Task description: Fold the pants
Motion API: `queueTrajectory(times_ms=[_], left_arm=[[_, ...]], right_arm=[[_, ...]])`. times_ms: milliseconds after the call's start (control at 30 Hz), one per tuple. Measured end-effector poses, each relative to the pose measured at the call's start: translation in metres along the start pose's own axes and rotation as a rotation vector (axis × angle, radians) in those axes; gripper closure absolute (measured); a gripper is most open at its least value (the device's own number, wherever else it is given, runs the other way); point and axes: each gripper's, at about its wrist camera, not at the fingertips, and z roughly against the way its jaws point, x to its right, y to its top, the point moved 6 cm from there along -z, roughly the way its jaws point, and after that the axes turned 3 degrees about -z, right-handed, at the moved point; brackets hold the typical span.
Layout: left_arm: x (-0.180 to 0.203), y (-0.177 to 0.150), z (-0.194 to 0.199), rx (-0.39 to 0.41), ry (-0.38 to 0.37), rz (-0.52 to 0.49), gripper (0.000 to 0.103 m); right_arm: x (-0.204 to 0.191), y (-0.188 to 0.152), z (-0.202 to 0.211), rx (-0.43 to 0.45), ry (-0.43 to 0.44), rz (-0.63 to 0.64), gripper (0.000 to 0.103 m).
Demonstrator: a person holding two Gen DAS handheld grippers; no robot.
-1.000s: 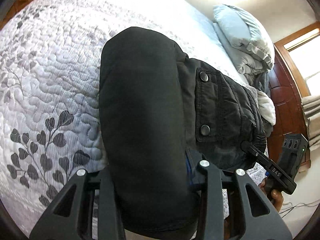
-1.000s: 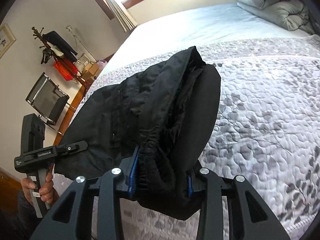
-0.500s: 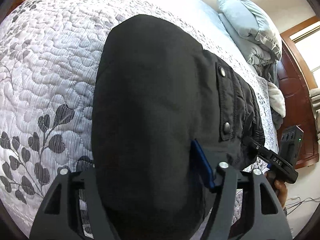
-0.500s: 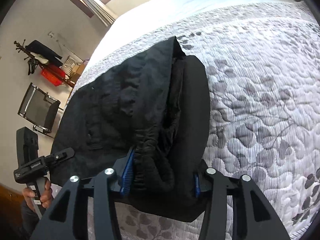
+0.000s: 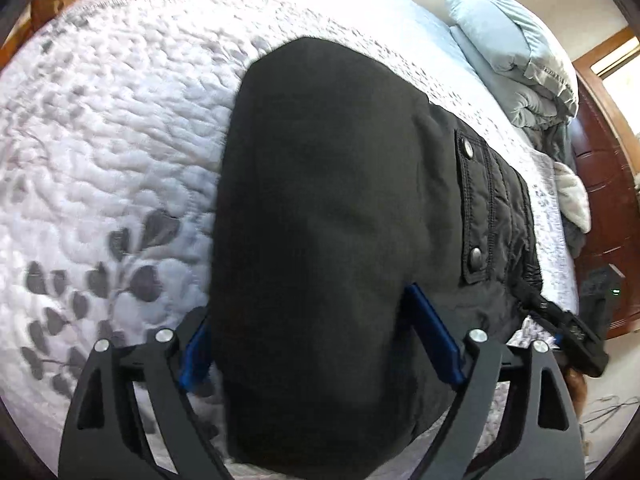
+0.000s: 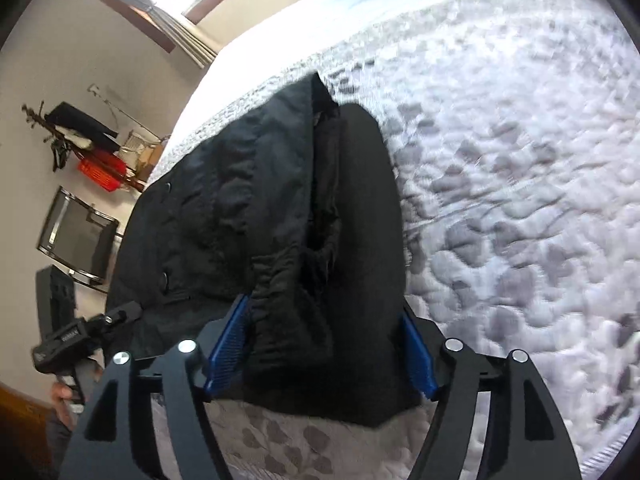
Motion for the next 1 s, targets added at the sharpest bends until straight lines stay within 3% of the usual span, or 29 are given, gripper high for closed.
queueTrajectory(times_ms=[233, 367, 500, 600, 633, 700, 800, 1000], left_arm=[[0.0, -0.011, 0.024, 0.028, 0.046, -0.03, 0.014], [0.005, -0.018, 0.039, 0.052, 0.064, -0.036, 0.014], [0.018, -0.026, 0.048, 0.049, 0.11, -0.068, 0.013], [0.027, -0.029, 0.047, 0.05, 0.163, -0.107, 0.012], [0.029, -0.029, 0.046, 0.047, 0.185, -0.113, 0.012], [0.03, -0.03, 0.042, 0.041, 0.222, -0.117, 0.012], [0.03, -0.03, 0.039, 0.055, 0.258, -0.105, 0.011], [0.028, -0.03, 0.032, 0.059, 0.29, -0.108, 0.011]], right_arm=[[-0.005, -0.005, 0.045, 0.103, -0.027, 0.021, 0.028], [-0.023, -0.005, 0.046, 0.073, -0.002, 0.049, 0.028], [-0.025, -0.004, 0.027, 0.012, -0.082, 0.063, 0.028], [-0.025, -0.007, 0.016, -0.016, -0.148, 0.069, 0.039], [-0.024, -0.007, 0.013, -0.022, -0.179, 0.082, 0.051], [-0.028, -0.008, 0.009, -0.036, -0.197, 0.118, 0.061], [-0.034, -0.01, 0.007, -0.045, -0.272, 0.189, 0.064], [-0.027, -0.013, 0.003, -0.056, -0.295, 0.162, 0.064]])
